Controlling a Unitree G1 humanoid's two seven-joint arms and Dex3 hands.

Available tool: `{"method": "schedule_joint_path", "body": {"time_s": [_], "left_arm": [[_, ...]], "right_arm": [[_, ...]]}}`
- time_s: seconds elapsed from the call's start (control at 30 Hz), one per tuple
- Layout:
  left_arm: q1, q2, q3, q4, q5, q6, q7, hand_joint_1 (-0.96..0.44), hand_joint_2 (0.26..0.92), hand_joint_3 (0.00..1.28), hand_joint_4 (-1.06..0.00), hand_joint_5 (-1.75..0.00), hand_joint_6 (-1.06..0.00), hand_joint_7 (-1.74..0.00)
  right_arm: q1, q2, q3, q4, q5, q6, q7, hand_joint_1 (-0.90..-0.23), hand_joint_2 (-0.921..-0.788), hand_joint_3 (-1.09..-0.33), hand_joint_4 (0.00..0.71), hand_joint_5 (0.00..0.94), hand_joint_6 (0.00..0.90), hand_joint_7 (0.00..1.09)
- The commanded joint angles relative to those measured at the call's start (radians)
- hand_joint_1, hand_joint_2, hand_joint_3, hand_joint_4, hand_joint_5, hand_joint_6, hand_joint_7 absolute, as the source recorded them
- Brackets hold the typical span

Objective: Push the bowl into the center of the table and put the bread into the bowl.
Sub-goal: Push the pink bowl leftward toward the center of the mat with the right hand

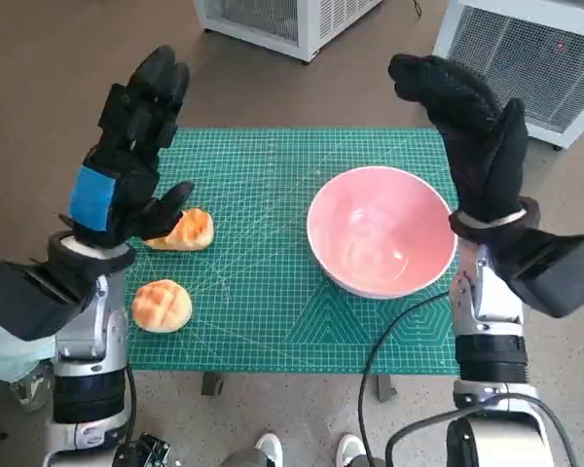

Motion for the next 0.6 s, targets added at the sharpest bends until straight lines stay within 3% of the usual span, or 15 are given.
{"method": "schedule_joint_path", "body": {"time_s": [0.03,0.37,0.6], "left_arm": [[0.008,0.006,0.006,0.009,0.005,-0.014,-0.001,-0.81,0.921,0.43,-0.1,0.0,0.0,-0.36],[0.012,0.003,0.005,0.001,-0.002,-0.007,0.0,-0.83,0.921,0.43,-0.1,0.0,0.0,-0.36],[0.017,0.003,0.006,-0.005,-0.003,-0.007,0.0,-0.83,0.921,0.43,-0.1,0.0,0.0,-0.36]], "right_arm": [[0.026,-0.003,0.001,0.01,-0.006,0.002,0.005,-0.721,-0.921,-0.801,0.167,0.01,-0.001,0.57],[0.03,-0.005,0.001,0.006,-0.005,0.004,0.007,-0.728,-0.921,-0.802,0.166,0.01,-0.001,0.57],[0.031,-0.021,-0.016,0.029,0.012,-0.006,0.026,-0.73,-0.921,-0.793,0.169,0.011,-0.001,0.57]]}}
